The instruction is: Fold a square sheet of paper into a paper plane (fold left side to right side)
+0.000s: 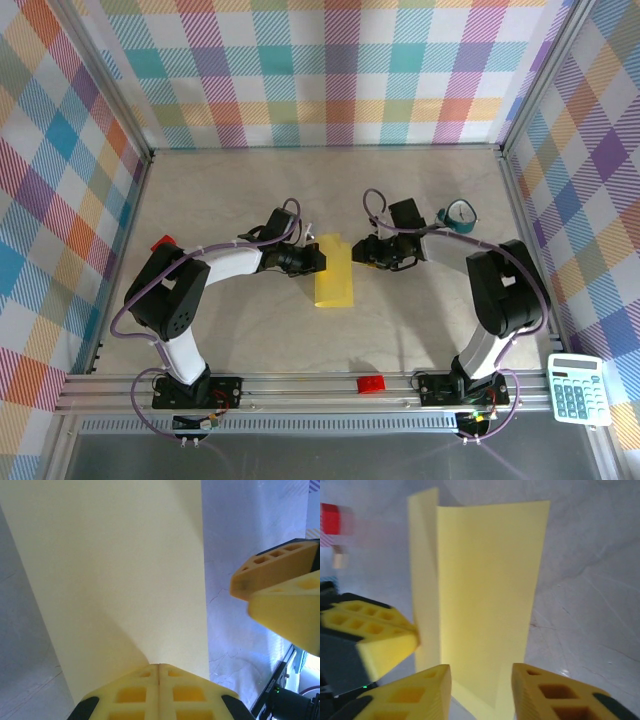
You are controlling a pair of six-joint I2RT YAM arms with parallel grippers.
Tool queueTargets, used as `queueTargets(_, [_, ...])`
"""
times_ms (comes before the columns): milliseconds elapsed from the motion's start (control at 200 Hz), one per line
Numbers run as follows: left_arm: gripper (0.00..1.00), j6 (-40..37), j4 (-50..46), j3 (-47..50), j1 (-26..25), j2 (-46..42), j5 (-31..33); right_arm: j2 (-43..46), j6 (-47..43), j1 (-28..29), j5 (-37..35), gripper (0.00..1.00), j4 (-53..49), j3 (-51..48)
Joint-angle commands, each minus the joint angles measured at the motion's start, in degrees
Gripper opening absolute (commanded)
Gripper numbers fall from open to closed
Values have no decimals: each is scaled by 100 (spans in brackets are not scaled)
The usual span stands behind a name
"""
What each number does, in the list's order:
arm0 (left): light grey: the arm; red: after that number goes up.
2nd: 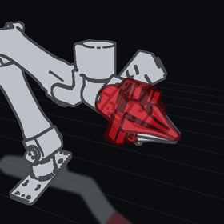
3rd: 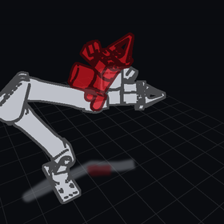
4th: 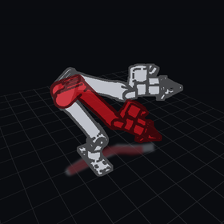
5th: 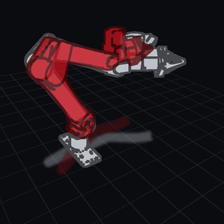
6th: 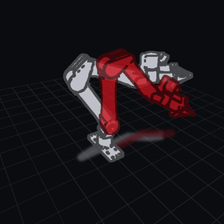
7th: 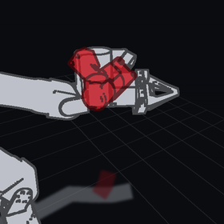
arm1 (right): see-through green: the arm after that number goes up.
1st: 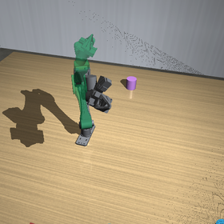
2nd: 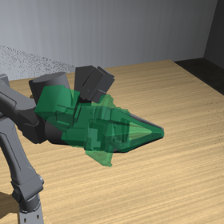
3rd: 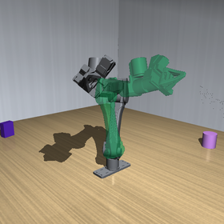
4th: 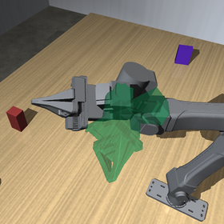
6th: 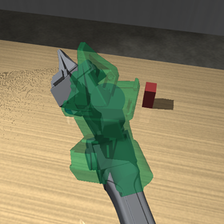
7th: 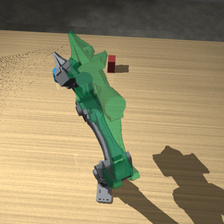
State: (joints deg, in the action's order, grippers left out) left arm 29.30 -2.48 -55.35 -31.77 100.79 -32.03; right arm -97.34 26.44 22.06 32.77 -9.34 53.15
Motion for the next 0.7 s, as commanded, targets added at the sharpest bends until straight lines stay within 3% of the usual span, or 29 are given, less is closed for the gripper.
queueTargets(0, [1, -118, -157, -117, -40, -24, 4, 73, 219, 42, 736, 42, 842, -187])
queueTargets(355, [1, -129, -148, -111, -40, -61, -14, -501, 361, 287, 913, 46, 1024, 81])
queueTargets(695, [1, -12, 15, -105, -40, 19, -111, -715, 491, 485, 876, 40, 1132, 152])
